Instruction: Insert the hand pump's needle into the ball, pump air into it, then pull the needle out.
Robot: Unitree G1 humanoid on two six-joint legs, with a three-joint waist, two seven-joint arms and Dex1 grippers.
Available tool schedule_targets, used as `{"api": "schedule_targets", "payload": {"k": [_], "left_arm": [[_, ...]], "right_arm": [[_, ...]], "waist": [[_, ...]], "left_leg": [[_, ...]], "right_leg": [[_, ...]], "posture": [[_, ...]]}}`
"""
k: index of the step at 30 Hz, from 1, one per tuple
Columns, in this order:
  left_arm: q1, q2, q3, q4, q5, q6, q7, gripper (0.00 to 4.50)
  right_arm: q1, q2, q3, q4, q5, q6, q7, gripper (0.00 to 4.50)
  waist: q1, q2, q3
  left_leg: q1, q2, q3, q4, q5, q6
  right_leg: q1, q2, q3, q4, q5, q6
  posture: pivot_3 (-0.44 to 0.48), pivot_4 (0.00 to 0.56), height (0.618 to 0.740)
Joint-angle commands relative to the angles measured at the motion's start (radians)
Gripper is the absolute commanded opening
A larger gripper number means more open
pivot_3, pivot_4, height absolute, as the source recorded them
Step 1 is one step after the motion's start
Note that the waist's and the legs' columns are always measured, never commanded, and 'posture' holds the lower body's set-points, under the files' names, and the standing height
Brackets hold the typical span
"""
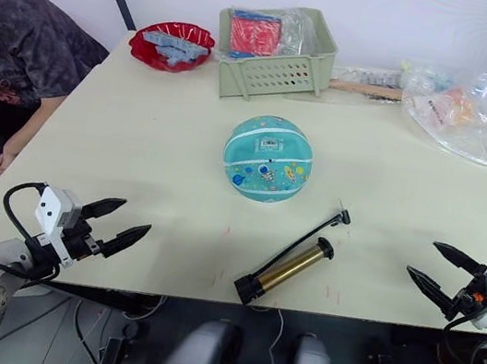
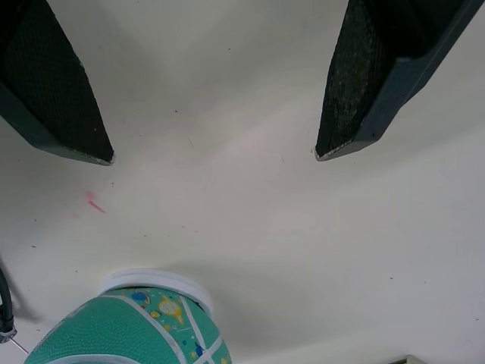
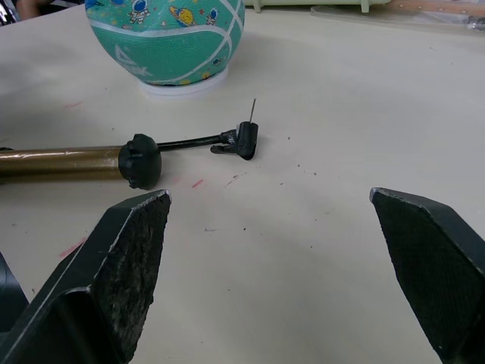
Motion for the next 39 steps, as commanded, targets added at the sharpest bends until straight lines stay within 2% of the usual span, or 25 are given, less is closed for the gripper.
{"api": "schedule_targets", "payload": {"k": [1,10,18,26,35,39], "left_arm": [[-0.004,-0.001,0.03,-0.003,0.0,-0.023,-0.003,4.5],[0.005,-0.011,0.02,-0.023,0.014,-0.049,-0.01,4.5],[-0.007,-0.021,-0.022,-0.146,-0.028,0.113,0.031,4.5],[-0.123,-0.026,-0.218,-0.231,0.024,0.199,0.009,4.5],[-0.307,-0.168,-0.423,-0.228,0.083,0.285,0.08,4.5],[-0.345,-0.196,-0.499,-0.236,0.128,0.321,0.097,4.5]], "right_arm": [[0.016,0.001,-0.014,-0.045,0.014,0.005,-0.011,4.42],[0.034,0.015,-0.014,-0.095,0.019,0.017,-0.034,4.42],[0.061,0.002,-0.044,-0.171,0.075,0.079,-0.026,4.42],[0.159,-0.019,-0.064,-0.402,0.179,0.194,-0.006,4.42],[0.181,-0.007,-0.036,-0.561,0.22,0.276,-0.026,4.42],[0.178,0.01,-0.022,-0.572,0.212,0.27,-0.028,4.42]], "waist": [[0.0,0.0,0.0],[0.0,0.0,0.0],[0.001,0.0,0.0],[0.002,0.001,0.0],[0.003,0.0,0.0],[0.0,0.0,0.0]], "left_leg": [[0.0,0.0,0.0,0.0,0.0,0.0],[0.0,0.0,0.0,0.0,0.0,0.0],[0.0,0.0,0.0,0.0,0.0,0.0],[0.0,0.0,0.0,0.0,0.0,0.0],[0.0,-0.001,-0.001,0.001,0.0,0.0],[0.0,-0.001,-0.001,0.001,0.0,0.0]], "right_leg": [[0.0,0.0,0.0,0.0,0.0,0.0],[0.0,-0.002,0.0,0.0,0.0,0.0],[0.0,-0.002,0.0,0.0,0.0,0.0],[0.001,0.002,-0.001,0.0,0.0,0.0],[0.001,0.003,-0.001,0.0,0.0,0.001],[0.001,0.003,-0.001,0.0,0.0,0.001]], "posture": [[0.0,0.15,0.738],[0.0,0.15,0.738],[0.0,0.15,0.738],[0.0,0.15,0.738],[0.0,0.15,0.738],[0.0,0.15,0.738]]}}
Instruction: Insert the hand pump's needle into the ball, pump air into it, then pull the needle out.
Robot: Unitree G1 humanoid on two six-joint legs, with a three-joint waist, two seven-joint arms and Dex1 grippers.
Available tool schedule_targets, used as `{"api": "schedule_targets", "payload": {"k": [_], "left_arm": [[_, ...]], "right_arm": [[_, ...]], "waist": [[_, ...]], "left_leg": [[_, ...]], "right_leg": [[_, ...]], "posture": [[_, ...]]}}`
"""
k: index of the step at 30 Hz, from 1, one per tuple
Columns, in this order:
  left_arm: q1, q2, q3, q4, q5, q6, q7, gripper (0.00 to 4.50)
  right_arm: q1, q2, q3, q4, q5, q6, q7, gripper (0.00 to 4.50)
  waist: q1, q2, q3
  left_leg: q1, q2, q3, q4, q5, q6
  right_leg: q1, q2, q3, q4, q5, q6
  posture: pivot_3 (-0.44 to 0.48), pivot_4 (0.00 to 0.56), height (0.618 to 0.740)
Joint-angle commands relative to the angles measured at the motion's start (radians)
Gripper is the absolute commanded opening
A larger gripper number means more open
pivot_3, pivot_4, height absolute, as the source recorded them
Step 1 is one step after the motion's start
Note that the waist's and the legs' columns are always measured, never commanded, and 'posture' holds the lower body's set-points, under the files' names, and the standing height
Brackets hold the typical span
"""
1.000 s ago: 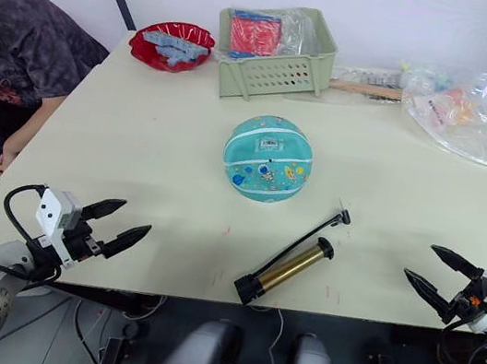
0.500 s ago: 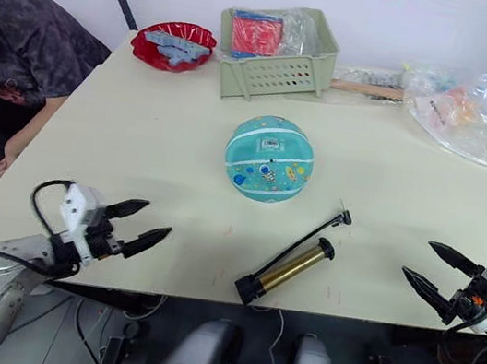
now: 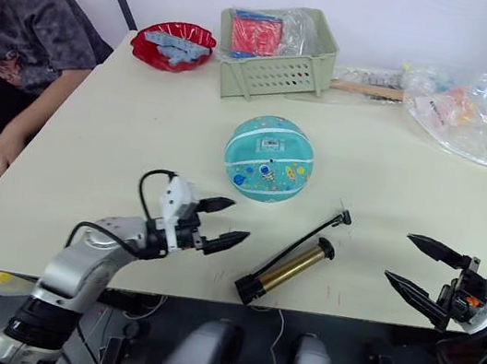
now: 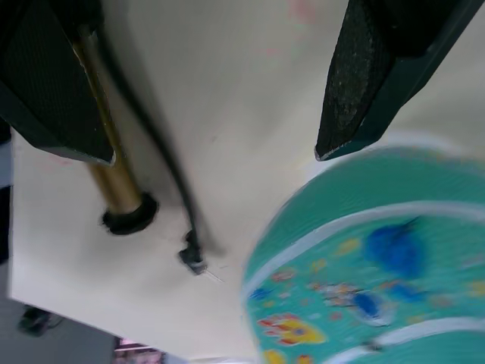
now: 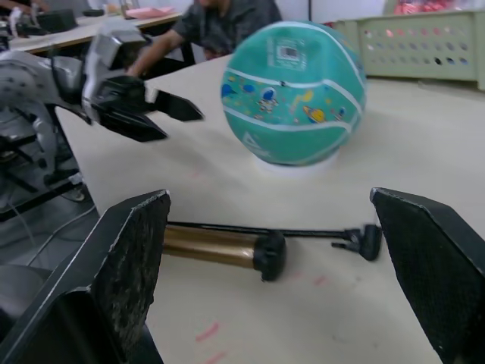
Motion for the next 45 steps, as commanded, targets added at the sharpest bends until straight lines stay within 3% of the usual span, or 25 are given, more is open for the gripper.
{"api": "schedule_targets", "payload": {"k": [1,10,13,28,45], "left_arm": [[-0.031,-0.007,-0.038,-0.034,0.034,0.024,0.021,4.5],[-0.11,-0.08,-0.149,-0.013,0.13,0.08,0.094,4.5],[-0.143,-0.132,-0.171,0.026,0.149,0.119,0.141,3.77],[-0.327,-0.292,-0.299,0.305,0.329,0.076,0.209,3.77],[-0.446,-0.465,-0.289,0.641,0.428,-0.036,0.275,3.77]], "right_arm": [[0.002,0.01,-0.004,-0.028,0.01,-0.01,0.002,4.42],[0.026,0.025,-0.003,-0.014,-0.006,-0.049,0.03,4.42],[0.03,0.032,-0.003,-0.016,-0.01,-0.055,0.029,4.5],[0.053,0.055,-0.005,-0.037,-0.016,-0.075,0.007,4.5],[0.079,0.067,-0.032,-0.057,-0.011,-0.082,-0.058,4.5]], "waist": [[-0.002,0.0,0.0],[0.001,0.0,0.0],[0.0,0.0,0.0],[0.001,0.0,0.0],[0.002,0.0,0.0]], "left_leg": [[0.0,0.0,0.0,0.0,0.0,0.0],[0.0,0.0,0.0,0.0,0.0,0.0],[0.0,0.0,-0.001,0.0,0.0,0.0],[0.0,-0.002,-0.001,0.001,0.0,0.0],[0.0,-0.003,-0.002,0.001,0.0,0.0]], "right_leg": [[0.0,0.0,0.0,0.0,0.0,0.0],[0.0,0.0,0.0,0.0,0.0,0.001],[0.0,0.001,0.0,0.0,0.0,0.001],[0.001,0.001,-0.001,0.0,0.001,0.003],[0.001,0.0,-0.001,0.0,0.0,0.007]], "posture": [[0.0,0.15,0.738],[0.0,0.15,0.738],[0.0,0.15,0.738],[0.0,0.15,0.738],[0.0,0.15,0.738]]}}
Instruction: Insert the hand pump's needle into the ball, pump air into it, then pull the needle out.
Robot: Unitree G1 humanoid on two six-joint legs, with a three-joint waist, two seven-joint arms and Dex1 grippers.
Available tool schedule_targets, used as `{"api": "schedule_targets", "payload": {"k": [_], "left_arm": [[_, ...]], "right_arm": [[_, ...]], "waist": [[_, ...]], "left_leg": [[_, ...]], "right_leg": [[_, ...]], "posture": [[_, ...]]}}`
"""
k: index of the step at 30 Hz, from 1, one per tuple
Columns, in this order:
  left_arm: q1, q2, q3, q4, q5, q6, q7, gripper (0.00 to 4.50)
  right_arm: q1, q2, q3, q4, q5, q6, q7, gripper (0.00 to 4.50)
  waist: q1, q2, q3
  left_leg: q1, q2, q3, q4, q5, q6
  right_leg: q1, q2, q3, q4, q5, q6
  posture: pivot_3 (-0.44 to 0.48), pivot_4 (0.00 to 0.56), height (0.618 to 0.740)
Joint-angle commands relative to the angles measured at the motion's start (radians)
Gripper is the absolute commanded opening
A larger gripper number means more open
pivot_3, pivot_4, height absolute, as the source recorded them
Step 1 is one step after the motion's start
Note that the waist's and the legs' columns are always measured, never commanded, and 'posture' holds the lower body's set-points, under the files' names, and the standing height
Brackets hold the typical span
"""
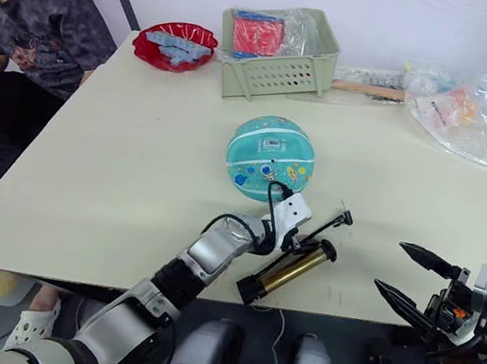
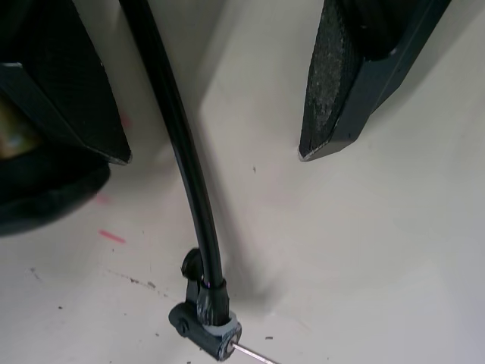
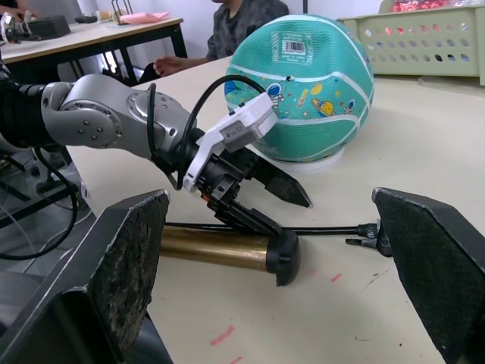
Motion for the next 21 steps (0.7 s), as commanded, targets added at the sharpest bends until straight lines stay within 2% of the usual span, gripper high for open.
{"api": "schedule_targets", "payload": {"k": [1,2,3,5,9,10,21], "left_arm": [[-0.024,-0.031,0.002,0.055,0.01,-0.043,-0.006,3.77],[-0.027,-0.035,0.004,0.07,0.013,-0.052,-0.009,3.23],[-0.029,-0.037,0.006,0.078,0.014,-0.059,-0.011,3.01],[-0.029,-0.039,0.008,0.084,0.016,-0.067,-0.014,2.18],[-0.019,-0.047,0.002,0.087,0.014,-0.099,-0.037,0.23],[-0.016,-0.047,0.0,0.085,0.017,-0.104,-0.041,0.09],[0.001,-0.056,0.015,-0.01,-0.032,-0.231,-0.153,0.09]], "right_arm": [[0.004,0.001,-0.042,-0.024,0.01,-0.026,-0.013,4.5],[0.004,0.001,-0.043,-0.023,0.008,-0.028,-0.016,4.5],[0.005,0.002,-0.045,-0.026,0.011,-0.026,-0.021,4.5],[0.011,0.003,-0.046,-0.034,0.016,-0.023,-0.027,4.5],[0.015,0.008,-0.052,-0.031,0.016,-0.024,-0.049,4.5],[0.015,0.009,-0.051,-0.029,0.015,-0.026,-0.049,4.5],[0.019,0.084,-0.037,-0.061,-0.003,-0.019,-0.206,4.5]], "waist": [[0.0,0.0,0.0],[0.0,0.0,0.0],[0.0,0.0,0.0],[0.0,0.0,0.0],[0.0,0.0,0.0],[-0.001,0.0,0.0],[-0.001,0.0,0.0]], "left_leg": [[0.0,0.0,0.0,0.0,0.0,0.0],[0.0,0.0,0.0,0.0,0.0,0.0],[0.0,0.0,0.0,0.0,0.0,0.0],[0.0,0.0,0.0,0.0,0.0,0.0],[0.0,0.0,0.0,0.0,0.0,0.0],[0.0,0.0,0.0,0.0,0.0,0.0],[0.0,0.0,0.0,0.0,0.0,0.0]], "right_leg": [[0.0,0.0,0.0,0.0,0.0,0.0],[0.0,0.0,0.0,0.0,0.0,0.0],[0.0,0.0,0.0,0.0,0.0,0.0],[0.0,0.0,0.0,0.0,0.0,0.0],[0.0,0.0,0.0,0.0,0.001,-0.002],[0.0,0.0,0.0,0.0,0.001,-0.002],[0.0,0.0,0.0,0.0,0.001,-0.002]], "posture": [[0.0,0.15,0.738],[0.0,0.15,0.738],[0.0,0.15,0.738],[0.0,0.15,0.738],[0.0,0.15,0.738],[0.0,0.15,0.738],[0.0,0.15,0.738]]}}
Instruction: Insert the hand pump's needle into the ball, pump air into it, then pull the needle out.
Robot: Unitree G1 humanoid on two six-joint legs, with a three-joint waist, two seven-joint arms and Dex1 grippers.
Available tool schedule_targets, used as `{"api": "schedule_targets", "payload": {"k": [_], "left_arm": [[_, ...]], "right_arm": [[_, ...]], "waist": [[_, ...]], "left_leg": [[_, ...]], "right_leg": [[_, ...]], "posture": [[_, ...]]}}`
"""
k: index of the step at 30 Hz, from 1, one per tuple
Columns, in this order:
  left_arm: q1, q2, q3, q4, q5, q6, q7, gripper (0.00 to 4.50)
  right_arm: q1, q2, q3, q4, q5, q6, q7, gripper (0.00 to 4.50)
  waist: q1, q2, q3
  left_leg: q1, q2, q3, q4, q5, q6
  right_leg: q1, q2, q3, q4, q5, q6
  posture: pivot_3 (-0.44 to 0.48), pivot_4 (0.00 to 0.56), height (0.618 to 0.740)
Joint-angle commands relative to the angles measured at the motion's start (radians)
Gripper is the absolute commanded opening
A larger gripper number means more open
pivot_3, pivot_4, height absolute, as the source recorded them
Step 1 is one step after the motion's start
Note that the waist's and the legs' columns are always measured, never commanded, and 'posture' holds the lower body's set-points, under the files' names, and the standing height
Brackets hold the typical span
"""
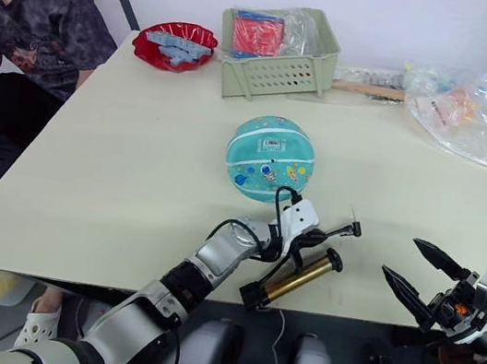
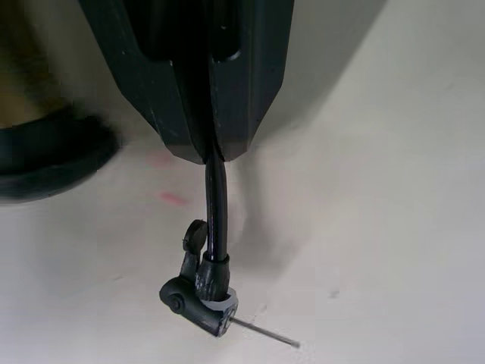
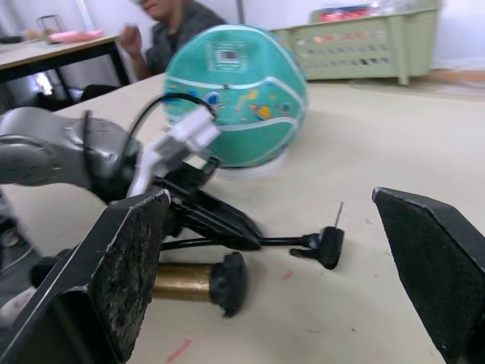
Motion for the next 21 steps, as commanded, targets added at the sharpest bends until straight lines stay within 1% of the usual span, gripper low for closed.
{"api": "schedule_targets", "payload": {"k": [1,4,8,11,15,18,21], "left_arm": [[-0.01,-0.023,0.01,-0.093,-0.039,-0.056,-0.044,0.09],[-0.037,-0.022,0.031,-0.12,-0.055,-0.077,-0.066,0.09],[-0.058,-0.015,0.044,-0.113,-0.072,-0.113,-0.098,0.09],[-0.064,-0.008,0.066,-0.093,-0.1,-0.163,-0.15,0.09],[-0.057,-0.009,0.078,-0.083,-0.13,-0.194,-0.195,0.09],[-0.052,-0.012,0.084,-0.076,-0.137,-0.212,-0.208,0.09],[-0.052,-0.016,0.086,-0.068,-0.141,-0.219,-0.212,0.09]], "right_arm": [[-0.01,0.023,-0.022,-0.059,0.024,0.005,-0.061,4.5],[-0.018,0.044,-0.02,-0.083,0.043,0.038,-0.122,4.5],[-0.025,0.059,-0.002,-0.117,0.056,0.112,-0.22,4.5],[-0.059,0.096,0.022,-0.174,0.158,0.248,-0.365,4.5],[-0.088,0.116,0.025,-0.206,0.263,0.379,-0.476,4.5],[-0.121,0.111,0.017,-0.205,0.337,0.457,-0.54,4.5],[-0.144,0.108,0.012,-0.198,0.372,0.493,-0.563,4.5]], "waist": [[0.0,0.0,0.0],[0.0,0.0,0.0],[0.0,0.0,0.0],[-0.002,0.0,0.0],[-0.001,0.001,0.0],[0.0,0.001,0.0],[-0.001,0.001,0.0]], "left_leg": [[0.0,0.0,0.0,0.0,0.0,0.0],[0.0,0.0,0.0,0.0,0.0,0.0],[0.0,0.0,0.0,0.0,0.0,0.0],[0.0,0.0,0.0,0.0,0.0,0.0],[0.0,0.0,0.0,0.0,0.0,0.0],[-0.001,0.0,0.0,0.0,0.0,0.0],[-0.001,0.0,0.0,0.0,0.0,0.0]], "right_leg": [[0.0,0.0,0.0,0.0,0.0,0.0],[0.0,0.0,0.0,0.0,0.0,0.0],[0.0,0.0,0.0,0.0,0.0,0.0],[0.0,0.0,0.0,0.0,0.0,0.0],[0.0,0.0,0.0,0.0,0.0,-0.001],[0.0,0.0,0.0,0.0,0.0,0.0],[0.0,0.0,0.0,0.0,0.0,0.0]], "posture": [[0.0,0.15,0.738],[0.0,0.15,0.738],[0.0,0.15,0.738],[0.0,0.15,0.738],[0.0,0.15,0.738],[0.0,0.15,0.738],[0.0,0.15,0.738]]}}
